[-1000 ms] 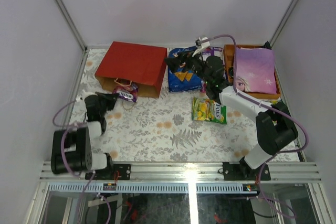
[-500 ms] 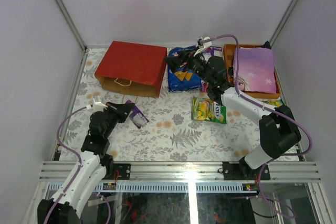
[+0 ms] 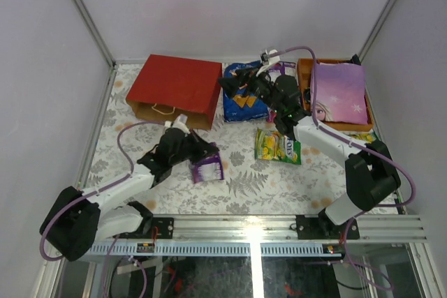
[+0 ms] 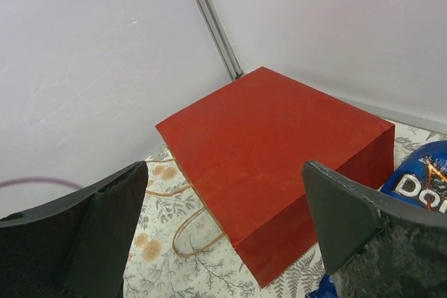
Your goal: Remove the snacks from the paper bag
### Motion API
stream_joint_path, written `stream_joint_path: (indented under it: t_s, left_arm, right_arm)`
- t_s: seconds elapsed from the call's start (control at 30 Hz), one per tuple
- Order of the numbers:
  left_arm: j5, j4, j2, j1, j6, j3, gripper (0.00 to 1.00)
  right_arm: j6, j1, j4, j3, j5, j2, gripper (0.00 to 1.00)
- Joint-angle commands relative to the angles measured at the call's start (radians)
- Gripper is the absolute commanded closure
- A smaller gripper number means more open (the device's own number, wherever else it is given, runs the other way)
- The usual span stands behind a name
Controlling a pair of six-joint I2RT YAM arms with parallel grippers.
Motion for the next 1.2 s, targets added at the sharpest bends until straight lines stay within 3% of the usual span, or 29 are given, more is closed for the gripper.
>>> stream_joint_path:
  t_s: [0.0,0.17,0.27,0.47,0.57,0.73,1.0,1.17]
  left_arm:
    - [0.032,0.160,0.097,-0.062,0.077,0.260,1.00]
    - [0.100,0.215,0.158,-0.126,0.064,0.372,1.00]
    - [0.116,0.286,0.148,-0.124,0.009,0.329,1.00]
    - [-0.041,0.231,0.152,-0.113,0.014,0.178,1.00]
    - [-0.081,0.190,0.196,-0.048,0.039,0.072,1.00]
    - [-0.019,0.210,0.208,0.125,0.058,-0.072,1.00]
    - [-0.131,0.006,0.047,0.141,0.145,-0.014,1.00]
    - [-0.128,-0.020,0.107,0.138,0.199,0.046,1.00]
  right_arm:
    - [-0.034,0.010,0.027,0.015,0.027,-0.054,0.01]
    - [-0.075,0.009,0.005,0.007,0.058,-0.086,0.01]
    - [-0.087,0.009,-0.002,0.004,0.071,-0.094,0.01]
    - [-0.080,0.009,0.001,0.010,0.059,-0.083,0.00]
    - [-0.079,0.009,-0.005,0.012,0.056,-0.085,0.01]
    - [-0.073,0.009,-0.009,0.016,0.049,-0.082,0.01]
    - [-0.052,0.009,-0.010,0.035,0.030,-0.055,0.01]
    - [-0.054,0.009,-0.018,0.035,0.031,-0.054,0.01]
